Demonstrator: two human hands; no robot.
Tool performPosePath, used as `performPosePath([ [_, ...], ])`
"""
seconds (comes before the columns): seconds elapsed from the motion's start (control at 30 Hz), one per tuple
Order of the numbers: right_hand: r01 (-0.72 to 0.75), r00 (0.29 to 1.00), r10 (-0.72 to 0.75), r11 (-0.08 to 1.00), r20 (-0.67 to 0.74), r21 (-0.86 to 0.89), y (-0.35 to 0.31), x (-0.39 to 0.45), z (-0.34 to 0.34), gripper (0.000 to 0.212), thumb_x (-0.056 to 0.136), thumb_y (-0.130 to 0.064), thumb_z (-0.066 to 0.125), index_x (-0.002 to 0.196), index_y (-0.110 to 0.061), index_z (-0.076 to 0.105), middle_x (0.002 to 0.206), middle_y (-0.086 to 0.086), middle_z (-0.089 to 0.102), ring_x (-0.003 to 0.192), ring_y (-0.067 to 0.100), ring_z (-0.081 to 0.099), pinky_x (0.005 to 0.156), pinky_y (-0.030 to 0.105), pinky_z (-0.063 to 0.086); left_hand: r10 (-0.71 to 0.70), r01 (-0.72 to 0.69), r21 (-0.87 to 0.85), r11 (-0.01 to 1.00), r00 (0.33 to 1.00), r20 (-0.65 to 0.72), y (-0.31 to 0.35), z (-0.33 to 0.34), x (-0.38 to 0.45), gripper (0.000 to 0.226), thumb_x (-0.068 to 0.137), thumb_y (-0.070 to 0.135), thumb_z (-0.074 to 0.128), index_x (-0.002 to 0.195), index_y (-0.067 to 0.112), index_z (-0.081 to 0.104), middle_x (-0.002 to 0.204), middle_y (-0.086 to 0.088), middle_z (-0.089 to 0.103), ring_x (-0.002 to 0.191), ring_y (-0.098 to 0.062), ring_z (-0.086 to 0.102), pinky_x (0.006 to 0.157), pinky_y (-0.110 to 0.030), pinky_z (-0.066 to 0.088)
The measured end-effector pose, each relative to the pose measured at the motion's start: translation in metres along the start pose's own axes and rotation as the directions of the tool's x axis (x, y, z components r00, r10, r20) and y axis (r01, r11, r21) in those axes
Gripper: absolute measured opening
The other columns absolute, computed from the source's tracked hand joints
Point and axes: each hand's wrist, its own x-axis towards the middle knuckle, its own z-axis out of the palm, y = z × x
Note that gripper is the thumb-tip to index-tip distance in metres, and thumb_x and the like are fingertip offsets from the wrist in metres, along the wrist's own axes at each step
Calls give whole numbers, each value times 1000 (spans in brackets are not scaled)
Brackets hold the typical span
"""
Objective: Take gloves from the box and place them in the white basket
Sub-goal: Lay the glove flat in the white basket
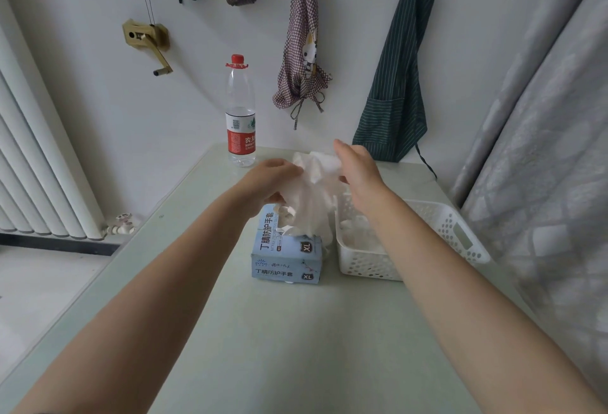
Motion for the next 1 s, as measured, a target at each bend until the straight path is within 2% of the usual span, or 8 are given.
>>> performPosePath([
  [0.1,39,999,-36,990,25,-134,0,-9,-1,42,90,-38,62,120,-13,49,106,-3,51,96,12,51,73,25,38,-99,50,-274,961,981,-169,6,-1,1,9,94,12,59,99,6,59,103,-18,63,81,-27,66,55,-30,58],
  [0.2,228,969,-199,951,148,-209,0,-21,0,45,83,-39,73,117,-17,53,112,-4,56,103,12,55,75,18,43,-226,67,-590,805,953,-201,9,-4,4,7,95,8,59,96,4,53,105,-19,60,85,-26,65,50,-28,57],
  [0.3,353,911,-257,889,323,-291,0,-32,6,63,71,-48,82,116,-19,50,114,-5,54,105,8,51,80,16,41,-269,52,-705,708,942,-201,11,-5,5,8,96,6,56,97,1,50,97,-19,61,80,-25,64,45,-27,55],
  [0.4,380,920,-293,829,261,-410,3,-32,13,53,74,-42,81,110,-18,51,104,-5,55,89,4,50,69,19,42,-255,51,-746,664,953,-162,12,-2,5,7,98,5,54,96,0,49,90,-20,61,77,-26,64,47,-27,56],
  [0.5,431,900,-414,795,137,-428,1,-28,11,9,88,-19,64,94,-12,63,87,-1,63,76,11,55,64,24,43,-305,130,-709,693,944,-125,10,-4,5,7,96,7,56,94,1,52,82,-15,60,63,-21,63,42,-22,51],
  [0.6,426,901,-415,800,123,-422,-8,-31,6,16,91,-14,52,83,-6,64,73,0,60,65,11,49,55,21,38,-371,253,-539,804,921,-121,5,-5,4,8,93,5,55,85,7,55,66,-6,51,45,-11,46,37,-16,37],
  [0.8,347,936,-339,850,92,-396,-29,-32,4,24,88,-15,46,67,-11,35,61,-1,30,57,14,26,48,26,21,-189,234,151,961,946,-264,5,2,0,5,88,16,62,87,12,60,87,-7,58,75,-20,53,67,-27,43],
  [1.0,312,947,-311,834,79,-455,-42,-30,2,36,87,-29,58,58,-13,43,56,-3,38,55,14,36,53,29,29,181,-143,-185,972,962,207,19,7,-14,42,94,50,50,108,15,68,112,-6,71,113,-27,63,101,-40,46],
])
